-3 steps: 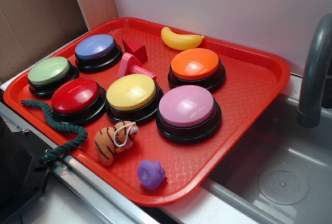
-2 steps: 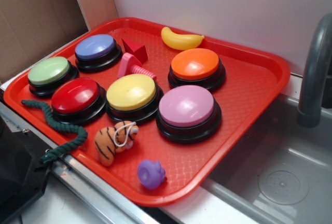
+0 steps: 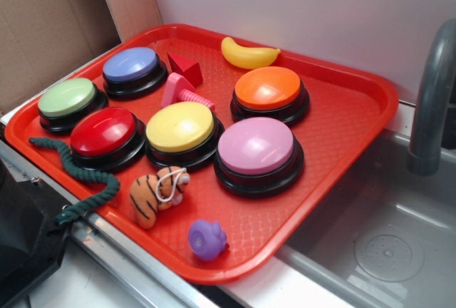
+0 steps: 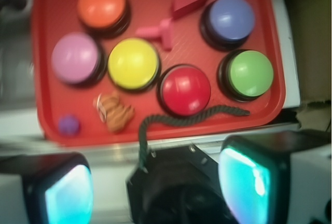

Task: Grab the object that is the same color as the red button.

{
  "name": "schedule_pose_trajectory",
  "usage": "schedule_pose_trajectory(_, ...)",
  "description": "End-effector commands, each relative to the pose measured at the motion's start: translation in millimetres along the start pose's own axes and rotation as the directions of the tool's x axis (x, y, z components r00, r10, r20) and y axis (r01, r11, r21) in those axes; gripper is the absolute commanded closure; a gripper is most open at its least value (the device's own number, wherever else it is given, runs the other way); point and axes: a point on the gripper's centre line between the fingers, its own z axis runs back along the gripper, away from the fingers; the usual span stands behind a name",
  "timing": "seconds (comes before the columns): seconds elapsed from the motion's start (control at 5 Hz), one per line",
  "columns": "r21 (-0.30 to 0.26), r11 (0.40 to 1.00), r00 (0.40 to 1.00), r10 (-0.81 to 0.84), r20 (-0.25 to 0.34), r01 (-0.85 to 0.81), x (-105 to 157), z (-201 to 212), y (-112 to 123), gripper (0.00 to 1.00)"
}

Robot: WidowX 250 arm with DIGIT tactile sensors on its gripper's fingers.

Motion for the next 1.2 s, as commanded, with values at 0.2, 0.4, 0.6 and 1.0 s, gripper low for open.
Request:
schedule_pose_trajectory(0.2,-0.023,0.769,0.764,0.637,0.096,-0.639,85,-45,17,0.00)
schedule_pose_trajectory(0.4,-0.069,0.611,0.600,0.790,0.127,-0.789,110,-72,26,0.00)
schedule_pose_trajectory(0.6,-0.073,0.516,0.498,0.848,0.180,-0.853,127,-97,32,0.00)
schedule_pose_trajectory(1.0,-0.099,0.420,0.389,0.890,0.237,-0.902,147,-137,46,0.00)
